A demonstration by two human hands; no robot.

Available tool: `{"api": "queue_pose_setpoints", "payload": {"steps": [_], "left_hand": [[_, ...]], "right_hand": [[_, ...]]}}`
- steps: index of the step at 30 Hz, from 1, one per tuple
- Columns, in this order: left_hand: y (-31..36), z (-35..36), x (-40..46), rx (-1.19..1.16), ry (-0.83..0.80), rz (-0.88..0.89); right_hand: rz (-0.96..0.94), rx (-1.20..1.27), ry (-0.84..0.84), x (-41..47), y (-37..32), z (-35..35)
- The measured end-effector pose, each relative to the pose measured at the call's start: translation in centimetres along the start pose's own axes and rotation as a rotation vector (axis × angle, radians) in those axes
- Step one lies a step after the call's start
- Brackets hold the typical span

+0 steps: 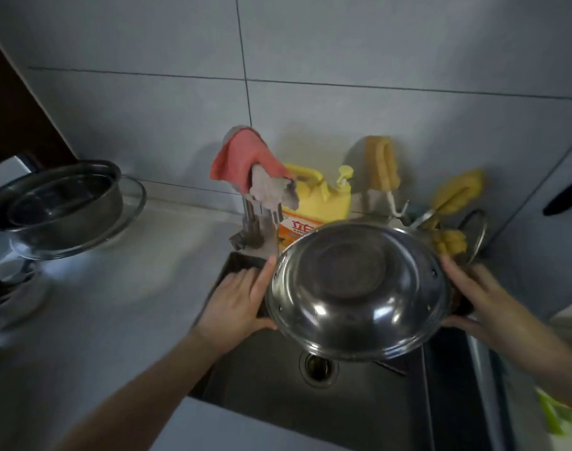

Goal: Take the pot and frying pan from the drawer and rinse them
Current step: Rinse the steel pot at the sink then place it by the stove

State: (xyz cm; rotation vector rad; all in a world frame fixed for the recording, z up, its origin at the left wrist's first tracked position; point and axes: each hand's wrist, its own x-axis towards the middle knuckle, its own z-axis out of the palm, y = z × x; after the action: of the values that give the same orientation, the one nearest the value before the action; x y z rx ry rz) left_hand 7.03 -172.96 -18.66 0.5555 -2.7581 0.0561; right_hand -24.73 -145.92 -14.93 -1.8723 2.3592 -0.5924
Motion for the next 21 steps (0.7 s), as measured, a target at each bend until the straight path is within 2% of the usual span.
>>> {"api": "queue_pose_setpoints", "payload": {"steps": [12,21], "left_hand": [[0.2,14.8,-0.5,-0.115,-0.566,-0.078],[1.0,20.7,0.6,-0.350,-0.815,-0.051]], "right_hand": [[0.327,0.286,-0.381,-2.1,6.4,14.6],[0.486,0.322,-0.610,-3.6,9.2,18.9]]}}
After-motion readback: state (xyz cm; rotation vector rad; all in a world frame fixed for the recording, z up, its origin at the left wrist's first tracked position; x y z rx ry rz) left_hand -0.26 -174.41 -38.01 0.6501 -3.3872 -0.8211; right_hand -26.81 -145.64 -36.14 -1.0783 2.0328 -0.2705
